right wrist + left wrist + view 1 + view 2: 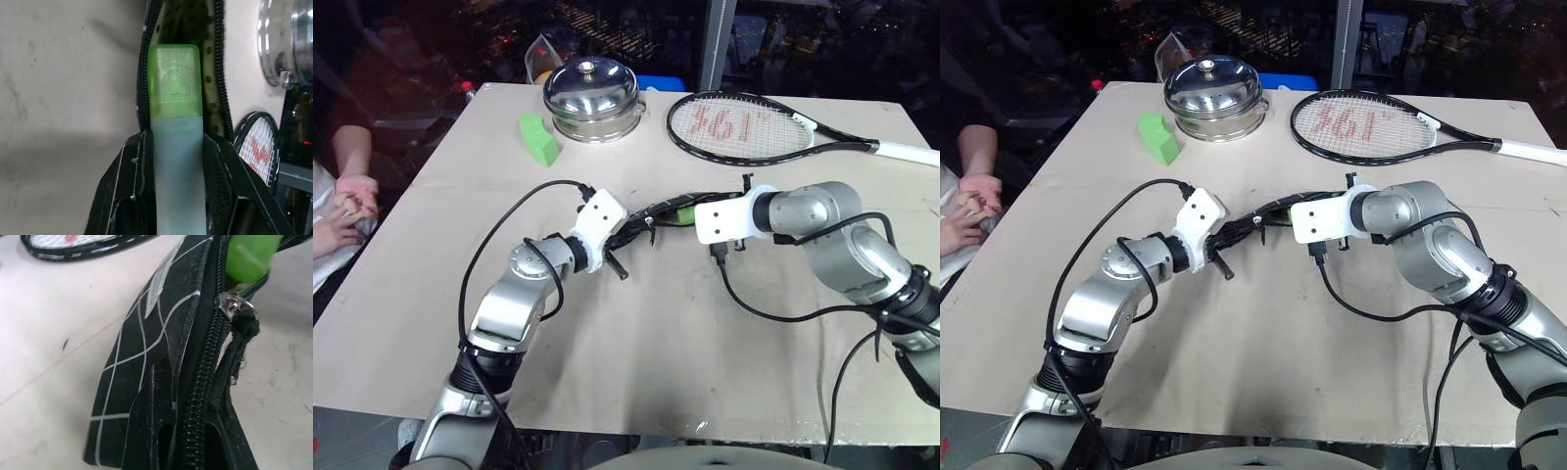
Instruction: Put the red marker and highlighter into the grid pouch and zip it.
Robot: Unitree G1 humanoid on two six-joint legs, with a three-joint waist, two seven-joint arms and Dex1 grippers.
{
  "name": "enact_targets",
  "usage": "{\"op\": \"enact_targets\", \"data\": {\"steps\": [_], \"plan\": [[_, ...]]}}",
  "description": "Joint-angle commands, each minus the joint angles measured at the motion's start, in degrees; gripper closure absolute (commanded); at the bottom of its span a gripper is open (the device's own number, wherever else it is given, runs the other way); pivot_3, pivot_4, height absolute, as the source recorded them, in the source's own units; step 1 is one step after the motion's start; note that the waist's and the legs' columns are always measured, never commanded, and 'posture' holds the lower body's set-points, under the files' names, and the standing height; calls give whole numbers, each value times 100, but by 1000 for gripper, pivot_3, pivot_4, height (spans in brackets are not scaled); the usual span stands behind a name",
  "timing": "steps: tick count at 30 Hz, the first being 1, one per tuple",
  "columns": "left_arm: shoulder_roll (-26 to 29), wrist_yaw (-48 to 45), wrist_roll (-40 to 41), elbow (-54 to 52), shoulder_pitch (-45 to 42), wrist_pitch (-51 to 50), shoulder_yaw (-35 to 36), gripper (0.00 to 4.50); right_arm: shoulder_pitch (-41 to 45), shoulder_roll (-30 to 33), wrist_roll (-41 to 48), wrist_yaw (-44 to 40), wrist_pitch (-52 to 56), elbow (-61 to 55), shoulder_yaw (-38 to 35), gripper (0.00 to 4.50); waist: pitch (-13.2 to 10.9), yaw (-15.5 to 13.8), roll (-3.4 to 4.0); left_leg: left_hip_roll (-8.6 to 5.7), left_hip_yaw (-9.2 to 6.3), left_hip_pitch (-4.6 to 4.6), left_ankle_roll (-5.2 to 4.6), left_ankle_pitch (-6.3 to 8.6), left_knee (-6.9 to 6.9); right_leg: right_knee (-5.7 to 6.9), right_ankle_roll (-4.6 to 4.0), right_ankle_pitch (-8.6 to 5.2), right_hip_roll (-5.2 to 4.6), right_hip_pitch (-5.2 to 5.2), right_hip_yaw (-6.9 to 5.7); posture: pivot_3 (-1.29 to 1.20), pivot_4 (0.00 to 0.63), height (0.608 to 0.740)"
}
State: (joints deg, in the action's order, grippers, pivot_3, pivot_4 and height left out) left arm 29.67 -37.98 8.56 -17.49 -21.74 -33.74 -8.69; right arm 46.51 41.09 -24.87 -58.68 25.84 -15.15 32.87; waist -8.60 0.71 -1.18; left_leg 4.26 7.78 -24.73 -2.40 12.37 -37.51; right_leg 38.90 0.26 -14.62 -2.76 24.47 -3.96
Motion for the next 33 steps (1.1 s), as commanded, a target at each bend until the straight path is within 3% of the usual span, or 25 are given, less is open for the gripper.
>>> {"op": "enact_targets", "data": {"steps": [1, 7, 13, 18, 21, 27, 31, 33], "plan": [[69, -177, -47, -433, 10, 428, -166, 4500, 67, -240, -121, -38, 203, 190, -66, 3743, 0, 6, 0, 0, 0, 0, 0, 0, 0, 1, 0, 0, 0, 0, 0, 0, 150, 740], [205, -366, -164, -398, 139, 678, -404, 4500, 353, -1170, 4, -94, 806, 652, -6, 3743, 0, 14, 1, 2, 1, 0, 4, -2, 0, 5, -1, 0, 8, 3, 1, 0, 150, 740], [242, -523, -144, -469, 217, 757, -460, 4500, 644, -1992, -59, 339, 284, 1835, 175, 3743, 0, 4, 1, 2, 3, 0, 4, -3, -2, 5, -1, 0, 9, 3, 0, 0, 150, 740], [318, -542, 88, -735, 380, 351, -203, 4500, 490, -1838, 396, 269, 146, 1769, -400, 1491, 0, -7, 2, 1, 2, -5, 4, -3, -1, 2, 0, 1, 2, 3, 2, 0, 150, 740], [395, -510, 108, -644, 276, 79, -81, 4500, 182, -1492, 1380, -422, 1242, 784, -1284, 114, 0, -21, 1, 2, -4, -5, 4, -3, -1, 3, 0, 1, 1, 2, -2, 0, 150, 740], [344, -414, 193, -412, -45, -102, -1, 4500, -189, -857, 3611, -1239, 4578, -1268, -2902, 114, 0, 5, 2, 3, -12, -1, 2, -1, -1, 5, -1, 1, 3, -2, -4, 0, 150, 740], [310, -457, 274, -336, -151, -107, -7, 4500, -598, -1024, 4261, -769, 5872, -2070, -3155, 114, 2, 24, 0, 8, -14, 3, -18, 10, 3, 6, -3, 1, 1, -4, -2, 0, 150, 740], [308, -479, 301, -303, -188, -114, -2, 4500, -835, -1429, 4266, -189, 6148, -2259, -3112, 114, 2, 26, 0, 12, -16, 3, -18, 11, 3, 7, -4, 1, -4, -4, -2, 0, 150, 740]]}}
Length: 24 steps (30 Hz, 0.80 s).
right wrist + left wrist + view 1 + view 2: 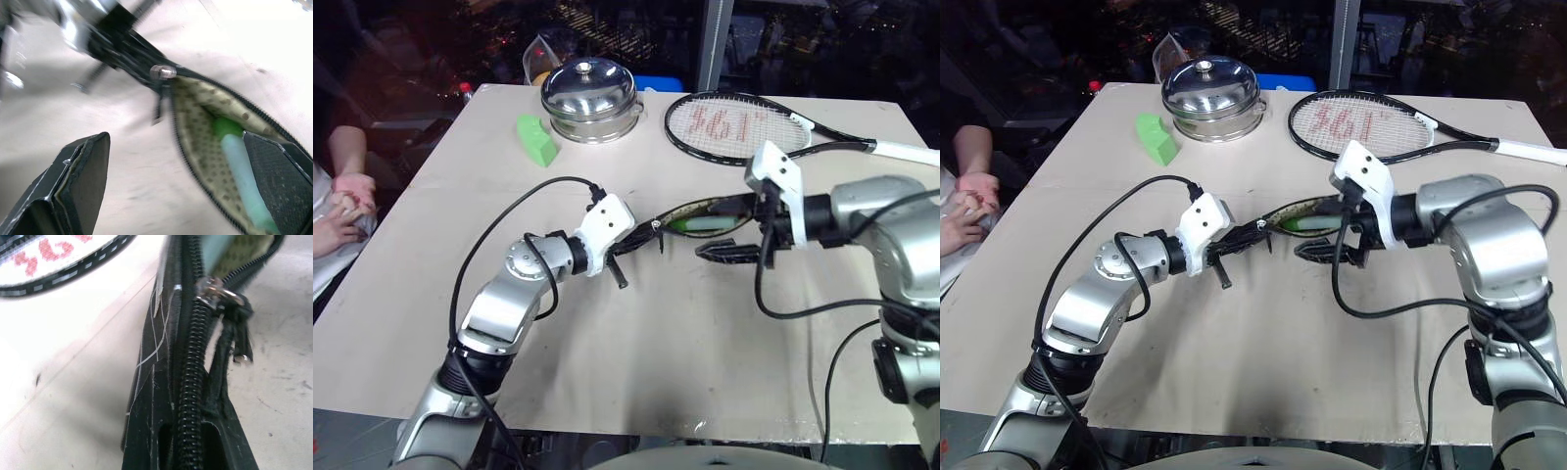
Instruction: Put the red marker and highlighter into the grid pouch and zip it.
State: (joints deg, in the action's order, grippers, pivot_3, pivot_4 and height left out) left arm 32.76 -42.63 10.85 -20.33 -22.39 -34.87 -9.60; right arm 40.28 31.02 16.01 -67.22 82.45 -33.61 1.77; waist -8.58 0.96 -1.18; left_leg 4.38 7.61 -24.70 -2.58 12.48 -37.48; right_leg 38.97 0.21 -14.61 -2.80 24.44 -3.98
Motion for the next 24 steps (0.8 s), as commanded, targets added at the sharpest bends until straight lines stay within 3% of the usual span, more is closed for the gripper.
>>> {"op": "enact_targets", "data": {"steps": [1, 4, 9, 14, 19, 21, 24], "plan": [[8, -32, 80, -14, -134, -5, 82, 4500, -332, -739, 56, 1067, 436, -403, 49, 114, 0, 1, 0, -1, 1, 0, 0, 0, 1, 0, 0, 0, 1, 1, 1, 0, 150, 740], [50, -72, 83, -6, -139, 5, 59, 4500, -446, -1500, 128, 1674, 495, -429, -124, 114, 0, 1, 1, -3, 1, 0, 4, -3, -2, 4, 1, 0, 12, 2, 2, 0, 150, 740], [191, -147, 37, -16, -59, 31, 51, 4500, -348, -2052, 481, 2193, -50, -451, -741, 114, 0, -25, 0, -12, -1, -6, 23, -14, -2, -2, 3, 1, 11, 1, 0, 0, 150, 740], [132, -52, 46, 93, -145, 11, 100, 4500, -525, -1649, 1250, 2031, 339, -747, -474, 114, 0, -19, 0, -13, -2, -5, 23, -14, 0, -3, 2, 0, 11, 1, -1, 0, 150, 740], [69, 107, 38, 225, -249, -167, 135, 4500, -463, -2160, 2208, 1999, 798, -1031, -1081, 114, 0, 5, 0, -8, -6, -1, 6, -4, 1, 2, 1, 0, 23, 1, 0, 0, 150, 740], [31, 135, 83, 242, -290, -236, 159, 4500, -511, -2114, 2343, 2094, 916, -992, -1077, 114, 1, -9, 0, -6, -7, -2, 6, -4, 1, 2, 2, 0, 22, 1, -1, 0, 150, 740], [-1, 126, 143, 236, -344, -295, 182, 4500, -764, -1741, 1996, 2577, 585, -584, -451, 114, 2, -13, -2, -10, -6, -2, 4, -3, 0, -1, 2, 0, 13, -2, -1, 0, 150, 740]]}}
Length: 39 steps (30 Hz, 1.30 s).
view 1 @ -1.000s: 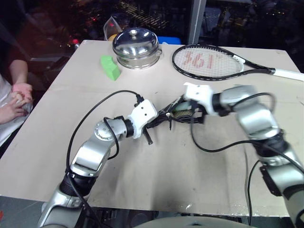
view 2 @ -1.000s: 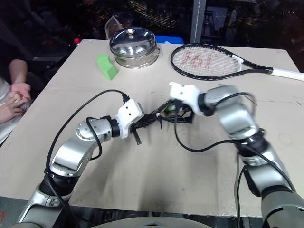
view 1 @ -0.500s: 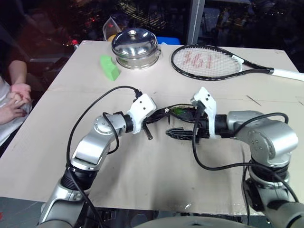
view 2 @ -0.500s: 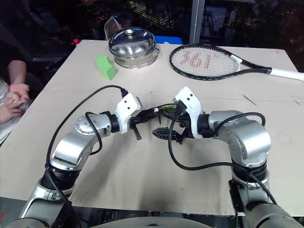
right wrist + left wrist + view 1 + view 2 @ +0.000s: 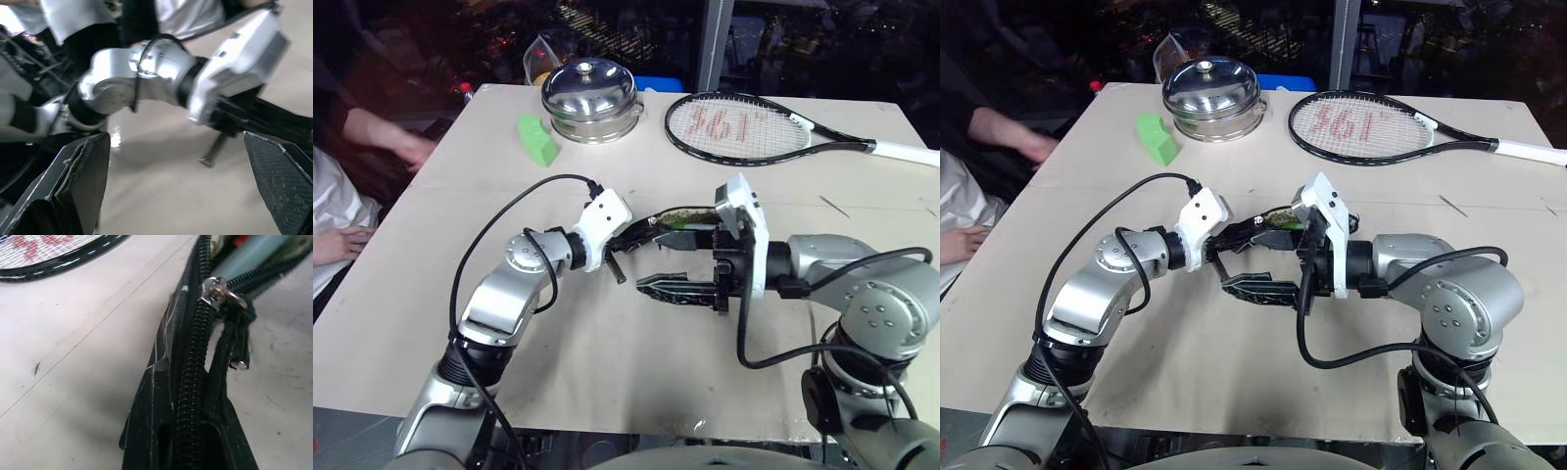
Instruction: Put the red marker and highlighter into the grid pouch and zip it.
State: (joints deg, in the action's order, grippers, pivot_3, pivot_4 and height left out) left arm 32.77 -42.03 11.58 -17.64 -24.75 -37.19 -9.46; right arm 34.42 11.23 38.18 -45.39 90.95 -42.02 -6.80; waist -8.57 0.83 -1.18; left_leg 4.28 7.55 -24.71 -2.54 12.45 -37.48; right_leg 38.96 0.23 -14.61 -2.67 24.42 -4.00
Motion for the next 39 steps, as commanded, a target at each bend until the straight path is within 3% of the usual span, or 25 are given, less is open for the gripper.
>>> {"op": "enact_targets", "data": {"steps": [1, 8, 15, 18, 19, 20, 21, 23, 26, 33, 39], "plan": [[0, 56, 76, -39, -112, -67, 167, 4500, -237, 314, -402, 606, -483, 430, 622, 114, 2, 2, -3, -1, 0, 0, 0, 0, 0, -2, 0, 0, -1, -2, 0, 0, 150, 740], [87, 8, 22, -54, -51, 23, 96, 4500, -311, -19, -974, 1534, -1492, 1539, 1138, 114, 1, 16, -2, -2, 2, 1, 17, -11, 0, 0, 0, 0, 6, 0, 2, 0, 150, 740], [162, 19, -64, -93, 29, 79, 6, 4500, 126, -655, -739, 1898, -1530, 1932, 784, 114, 1, 15, -2, 4, 2, 1, 18, -11, 1, 0, 0, 0, 6, 1, 1, 0, 150, 740], [198, 5, -129, -104, 49, 140, -48, 4500, 269, -867, -660, 2050, -1477, 2100, 676, 780, 1, 15, -2, 4, 3, 0, 19, -12, 3, -1, 0, 0, 5, 1, 1, 0, 150, 740], [209, 2, -159, -105, 55, 167, -66, 4500, 310, -936, -624, 2100, -1432, 2153, 623, 1664, 1, 15, -2, 4, 3, 0, 19, -12, 3, -1, 0, 0, 5, 1, 1, 0, 150, 740], [210, 3, -171, -106, 58, 181, -73, 4500, 347, -979, -613, 2147, -1405, 2207, 591, 1664, 1, 16, -2, 4, 3, 0, 19, -12, 3, -1, 0, 0, 5, 1, 1, 0, 150, 740], [207, 5, -175, -105, 59, 190, -80, 4500, 376, -1002, -609, 2195, -1391, 2257, 571, 2323, 1, 16, -2, 4, 3, 0, 19, -11, 3, -1, 0, 0, 4, 1, 1, 0, 150, 740], [211, 4, -181, -118, 73, 210, -84, 4500, 400, -1056, -601, 2295, -1354, 2313, 523, 3039, 1, 14, -2, 4, 2, 0, 18, -11, 3, -1, 0, 0, 4, 1, 1, 0, 150, 740], [219, -1, -190, -128, 86, 239, -91, 4500, 409, -1169, -580, 2467, -1307, 2361, 385, 4452, 1, 16, -1, 4, 3, 0, 19, -11, 3, -1, 0, 0, 3, 1, 1, 0, 150, 740], [264, 27, -238, 1, 107, 312, -3, 4500, 295, -1232, -552, 2970, -1075, 2080, -137, 4452, 1, 14, -1, 5, 2, -1, 18, -11, 4, -2, 0, 0, 1, 1, 0, 0, 150, 740], [307, 281, -535, 191, 72, 508, 38, 4500, 169, -971, -827, 3689, -757, 1595, -1243, 4452, 1, 9, -1, 4, 1, -1, 18, -11, 5, -2, 0, 0, 0, 1, 0, 0, 150, 740]]}}
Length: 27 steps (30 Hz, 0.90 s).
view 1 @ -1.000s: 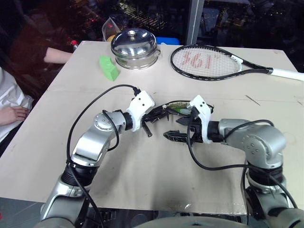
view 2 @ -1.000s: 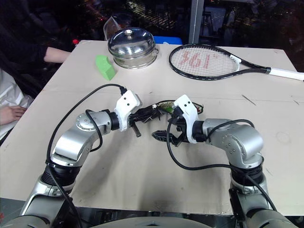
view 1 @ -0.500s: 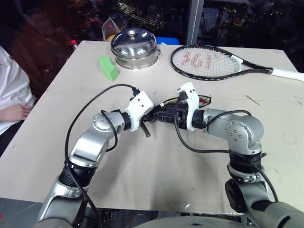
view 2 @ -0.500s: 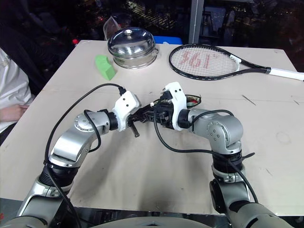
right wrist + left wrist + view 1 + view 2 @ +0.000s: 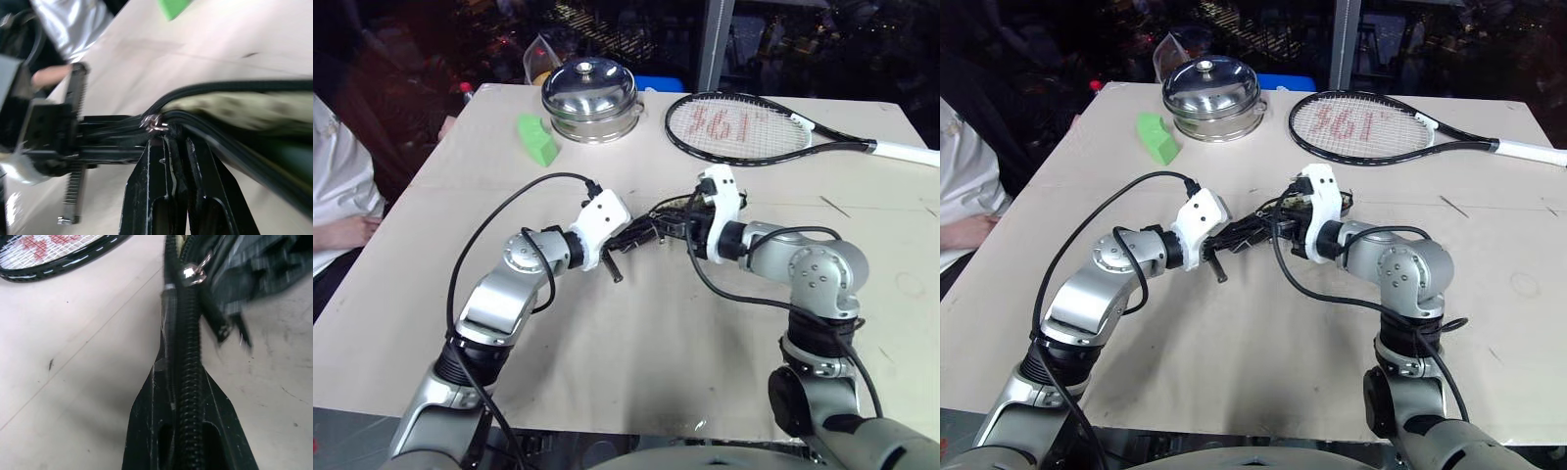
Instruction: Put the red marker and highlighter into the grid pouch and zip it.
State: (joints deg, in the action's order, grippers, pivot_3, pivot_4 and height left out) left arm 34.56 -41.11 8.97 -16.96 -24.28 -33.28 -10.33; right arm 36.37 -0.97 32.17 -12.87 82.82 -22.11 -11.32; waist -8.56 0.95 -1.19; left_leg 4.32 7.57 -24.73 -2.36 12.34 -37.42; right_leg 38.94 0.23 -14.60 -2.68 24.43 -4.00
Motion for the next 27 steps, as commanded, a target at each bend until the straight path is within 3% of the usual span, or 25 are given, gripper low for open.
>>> {"op": "enact_targets", "data": {"steps": [1, 5, 14, 21, 25, 26, 27], "plan": [[122, 253, -328, 166, 25, 163, 132, 4500, -42, 332, -310, 567, 99, -462, -980, 4452, 0, -8, 0, 0, 0, 0, 0, 0, 0, 0, 0, 0, 0, 0, 0, 0, 150, 740], [92, 418, -469, 334, 6, 354, 135, 4500, -129, 621, -356, 748, 297, -676, -1418, 4452, 0, 13, 0, -1, 3, 1, 0, 0, 2, -1, 0, 0, -2, 0, 2, 0, 150, 740], [122, 437, -800, 734, -111, 1008, -33, 4500, -336, 1038, -412, 826, 299, -827, -1530, 4452, -1, 46, 3, 1, 3, 2, -14, 8, 4, 1, 0, 0, 2, 2, 3, 0, 150, 740], [414, 497, -1833, 1444, -255, 3022, -596, 4500, -1435, 2199, 160, -486, -679, -1580, -559, 4452, -1, -20, 3, -7, 6, -2, -21, 12, 9, -10, 1, -1, -7, 1, 4, 0, 150, 740], [395, -52, -1229, 1418, -18, 3108, -378, 4500, -2271, 3245, -127, -1201, -1708, -1735, -32, 4452, -2, -19, 4, -5, 4, -2, -22, 13, 9, -11, 2, -2, -5, 2, 3, 0, 150, 740], [406, -247, -840, 1260, 155, 2857, -189, 3850, -2631, 3515, -200, -1521, -2122, -1801, 38, 3879, -2, -17, 3, -5, 5, -3, -23, 13, 9, -12, 2, -2, -6, 2, 3, 0, 150, 740], [384, -405, -290, 1020, 372, 2445, 123, 3713, -3059, 3688, -191, -1901, -2556, -1872, -52, 3679, -2, -13, 2, -4, 5, -2, -23, 14, 9, -13, 3, -3, -7, 3, 3, 0, 150, 740]]}}
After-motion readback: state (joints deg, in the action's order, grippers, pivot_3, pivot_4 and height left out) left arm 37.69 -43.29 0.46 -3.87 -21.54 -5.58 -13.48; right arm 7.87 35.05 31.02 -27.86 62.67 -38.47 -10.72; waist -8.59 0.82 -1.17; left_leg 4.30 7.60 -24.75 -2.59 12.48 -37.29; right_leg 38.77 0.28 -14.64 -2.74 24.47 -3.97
